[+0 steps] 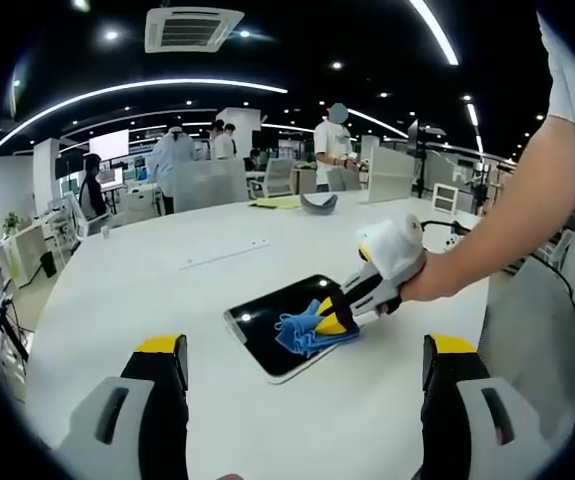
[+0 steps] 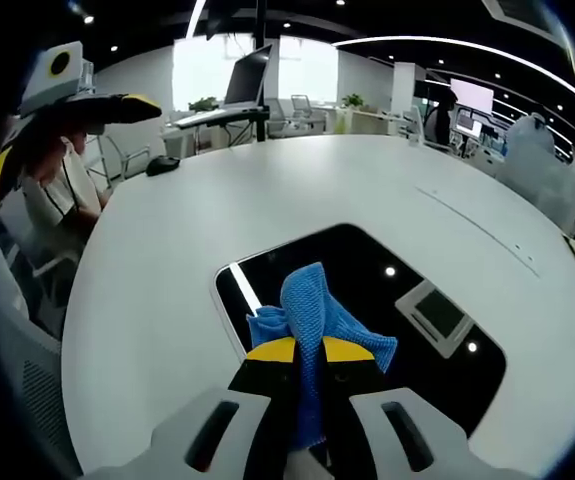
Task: Wipe the mirror surface with the cleaning cloth until all visible marks leave the cleaned area.
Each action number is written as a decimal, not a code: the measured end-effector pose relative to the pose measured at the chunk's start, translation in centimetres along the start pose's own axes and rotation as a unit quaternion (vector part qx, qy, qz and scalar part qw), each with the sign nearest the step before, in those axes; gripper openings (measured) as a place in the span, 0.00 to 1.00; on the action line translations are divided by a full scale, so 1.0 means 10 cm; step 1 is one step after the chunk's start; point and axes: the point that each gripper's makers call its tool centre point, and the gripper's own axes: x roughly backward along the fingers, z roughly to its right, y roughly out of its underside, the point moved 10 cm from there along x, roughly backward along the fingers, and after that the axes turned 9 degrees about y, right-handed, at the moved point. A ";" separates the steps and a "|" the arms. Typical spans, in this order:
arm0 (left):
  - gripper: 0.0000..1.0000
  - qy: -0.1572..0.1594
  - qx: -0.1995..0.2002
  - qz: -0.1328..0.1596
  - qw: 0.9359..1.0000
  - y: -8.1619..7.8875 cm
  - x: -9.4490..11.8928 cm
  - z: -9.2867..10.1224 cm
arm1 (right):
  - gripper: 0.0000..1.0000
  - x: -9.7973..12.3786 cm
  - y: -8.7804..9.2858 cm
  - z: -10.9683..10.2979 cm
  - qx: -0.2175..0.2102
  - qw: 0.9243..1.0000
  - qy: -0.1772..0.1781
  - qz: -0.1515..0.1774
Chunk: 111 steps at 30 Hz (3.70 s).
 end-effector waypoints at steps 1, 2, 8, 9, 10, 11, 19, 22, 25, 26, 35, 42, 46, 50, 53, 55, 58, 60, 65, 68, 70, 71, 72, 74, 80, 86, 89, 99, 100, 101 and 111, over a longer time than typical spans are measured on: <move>0.99 0.000 0.000 0.000 1.000 0.00 0.00 0.00 | 0.03 0.00 0.00 0.00 0.000 1.000 0.000 -0.001; 0.99 -0.001 0.001 0.000 1.000 0.00 0.01 0.00 | 0.03 0.01 0.01 0.01 0.001 1.000 0.000 -0.001; 0.99 0.000 0.001 0.001 1.000 0.00 0.01 0.02 | 0.03 0.04 0.04 0.04 0.000 1.000 0.003 -0.003; 0.99 0.001 0.000 0.001 1.000 0.00 0.01 0.02 | 0.03 0.05 0.05 0.04 -0.001 1.000 0.004 -0.003; 0.99 0.001 0.000 0.001 1.000 0.00 0.01 0.03 | 0.03 0.06 0.05 0.04 -0.001 1.000 0.004 -0.003; 0.99 0.001 0.000 0.002 1.000 -0.01 0.00 0.03 | 0.03 0.06 0.06 0.04 -0.001 1.000 0.005 -0.004; 0.99 0.002 0.000 0.005 1.000 -0.02 -0.01 0.03 | 0.03 0.11 0.09 0.08 0.003 1.000 0.009 -0.008; 0.99 0.002 -0.001 0.004 1.000 -0.02 -0.01 0.02 | 0.03 0.13 0.11 0.10 0.001 1.000 0.011 -0.009; 0.99 0.002 0.001 0.004 1.000 -0.02 -0.01 0.02 | 0.03 0.16 0.13 0.11 -0.002 1.000 0.014 -0.010; 0.99 0.002 0.001 0.005 1.000 -0.02 -0.01 0.02 | 0.03 0.16 0.14 0.12 -0.003 1.000 0.015 -0.010; 0.98 0.006 -0.001 0.004 1.000 -0.03 -0.01 0.01 | 0.03 0.20 0.18 0.15 -0.006 1.000 0.021 -0.014; 0.98 0.007 -0.001 0.004 1.000 -0.03 -0.01 0.01 | 0.03 0.25 0.22 0.19 -0.011 0.999 0.026 -0.017; 0.98 0.006 0.001 0.006 1.000 -0.03 -0.01 0.00 | 0.03 0.28 0.24 0.20 -0.013 0.999 0.028 -0.018; 0.98 0.005 0.000 0.006 1.000 -0.03 -0.01 0.00 | 0.03 0.33 0.29 0.24 -0.016 0.999 0.035 -0.019; 0.98 0.006 0.000 0.006 1.000 -0.03 -0.02 0.01 | 0.03 0.36 0.33 0.26 -0.019 0.999 0.040 -0.019; 0.98 0.006 -0.001 0.006 1.000 -0.04 -0.02 0.01 | 0.03 0.38 0.35 0.29 -0.023 0.999 0.043 -0.020; 0.99 0.010 -0.001 0.006 1.000 -0.03 -0.03 0.02 | 0.03 0.41 0.38 0.31 -0.026 0.998 0.048 -0.021; 0.99 0.013 -0.002 0.005 1.000 -0.03 -0.03 0.03 | 0.03 0.42 0.40 0.32 -0.029 0.998 0.051 -0.022; 0.99 0.015 -0.003 0.006 1.000 -0.05 -0.05 0.02 | 0.03 0.45 0.42 0.34 -0.032 0.998 0.056 -0.024; 0.99 0.018 -0.003 0.007 1.000 -0.05 -0.06 0.02 | 0.03 0.46 0.42 0.34 -0.032 0.998 0.058 -0.024; 0.99 0.018 -0.003 0.006 1.000 -0.05 -0.06 0.02 | 0.03 0.47 0.42 0.34 -0.033 0.997 0.059 -0.024; 0.99 0.019 -0.003 0.006 1.000 -0.05 -0.06 0.02 | 0.03 0.47 0.43 0.34 -0.033 0.997 0.059 -0.024; 0.99 0.019 -0.003 0.006 1.000 -0.05 -0.06 0.02 | 0.03 0.47 0.43 0.35 -0.033 0.997 0.060 -0.025; 0.99 0.019 -0.004 0.006 1.000 -0.06 -0.06 0.02 | 0.03 0.48 0.44 0.35 -0.035 0.997 0.061 -0.025; 0.99 0.019 -0.004 0.006 1.000 -0.06 -0.06 0.02 | 0.03 0.49 0.45 0.36 -0.036 0.997 0.063 -0.026; 0.99 0.019 -0.004 0.007 1.000 -0.06 -0.06 0.03 | 0.03 0.51 0.46 0.37 -0.037 0.997 0.066 -0.028; 0.99 0.019 -0.004 0.008 1.000 -0.06 -0.06 0.03 | 0.03 0.52 0.47 0.37 -0.040 0.996 0.069 -0.028; 0.99 0.018 -0.009 0.008 1.000 -0.06 -0.06 0.03 | 0.03 0.55 0.50 0.39 -0.041 0.996 0.073 -0.029; 0.99 0.019 -0.011 0.007 1.000 -0.05 -0.06 0.03 | 0.03 0.55 0.51 0.39 -0.042 0.996 0.074 -0.030; 0.99 0.018 -0.015 0.003 1.000 -0.05 -0.07 0.03 | 0.03 0.55 0.51 0.39 -0.042 0.996 0.074 -0.030; 0.99 0.021 -0.015 0.004 1.000 -0.06 -0.07 0.06 | 0.03 0.62 0.56 0.43 -0.043 0.995 0.079 -0.034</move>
